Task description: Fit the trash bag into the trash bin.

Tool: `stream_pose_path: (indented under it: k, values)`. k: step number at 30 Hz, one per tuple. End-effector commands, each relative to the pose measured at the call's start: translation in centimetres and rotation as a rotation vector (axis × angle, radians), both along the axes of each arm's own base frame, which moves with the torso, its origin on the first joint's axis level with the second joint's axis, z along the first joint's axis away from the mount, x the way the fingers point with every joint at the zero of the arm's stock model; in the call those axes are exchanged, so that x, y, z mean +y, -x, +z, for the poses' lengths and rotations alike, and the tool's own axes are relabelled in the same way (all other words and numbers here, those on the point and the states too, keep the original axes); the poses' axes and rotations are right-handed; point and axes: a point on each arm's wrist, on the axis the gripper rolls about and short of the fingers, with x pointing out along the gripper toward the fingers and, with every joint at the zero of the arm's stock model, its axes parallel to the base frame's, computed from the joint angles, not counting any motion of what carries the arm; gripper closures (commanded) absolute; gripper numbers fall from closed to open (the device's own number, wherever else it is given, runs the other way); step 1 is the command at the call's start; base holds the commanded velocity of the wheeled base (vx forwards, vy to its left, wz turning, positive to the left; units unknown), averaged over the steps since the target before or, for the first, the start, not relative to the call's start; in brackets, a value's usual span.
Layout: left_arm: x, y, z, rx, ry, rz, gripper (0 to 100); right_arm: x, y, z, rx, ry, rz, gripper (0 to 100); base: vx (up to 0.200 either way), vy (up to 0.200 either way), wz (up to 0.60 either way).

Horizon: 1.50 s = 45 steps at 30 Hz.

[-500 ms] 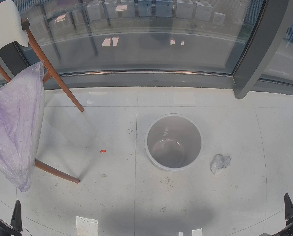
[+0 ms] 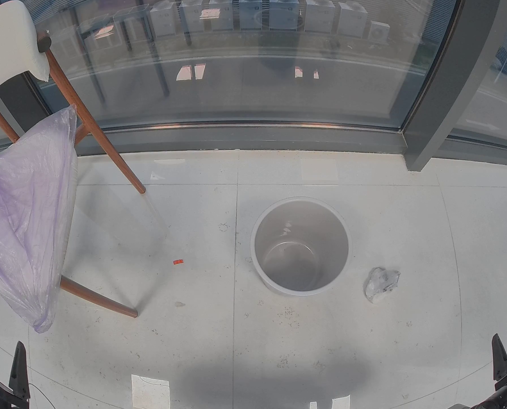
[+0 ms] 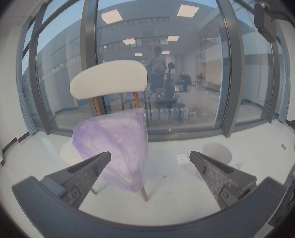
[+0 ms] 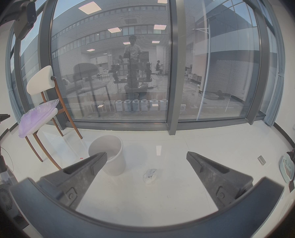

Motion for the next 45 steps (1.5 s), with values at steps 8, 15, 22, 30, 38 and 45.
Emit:
stream_pose_path:
  k: [8, 15, 22, 30, 38, 45]
  values:
    - [0.0, 0.2, 5.9, -0.050, 0.006, -0.019, 0, 0.0, 0.0, -0.5, 0.002, 0.004, 0.000, 0, 0.000, 0.000, 0.00]
    - [-0.1, -3.4, 9.0, 0.040, 0.004, -0.051, 0, 0.0, 0.0, -0.5, 0.002, 0.007, 0.002, 0, 0.000, 0.000, 0.00]
    - [-0.1, -7.7, 9.6, 0.209, 0.005, -0.045, 0, 0.0, 0.0, -0.5, 0.002, 0.007, 0.002, 0, 0.000, 0.000, 0.00]
    - [0.3, -12.0, 8.4, 0.397, -0.001, 0.017, 0, 0.0, 0.0, -0.5, 0.002, 0.007, 0.002, 0, 0.000, 0.000, 0.00]
    - [0.5, -15.7, 8.4, 0.462, -0.093, 0.037, 0, 0.0, 0.0, -0.5, 0.002, 0.005, 0.002, 0, 0.000, 0.000, 0.00]
    - [1.0, -17.5, 8.8, 0.498, -0.193, 0.073, 0, 0.0, 0.0, -0.5, 0.002, 0.005, 0.002, 0, 0.000, 0.000, 0.00]
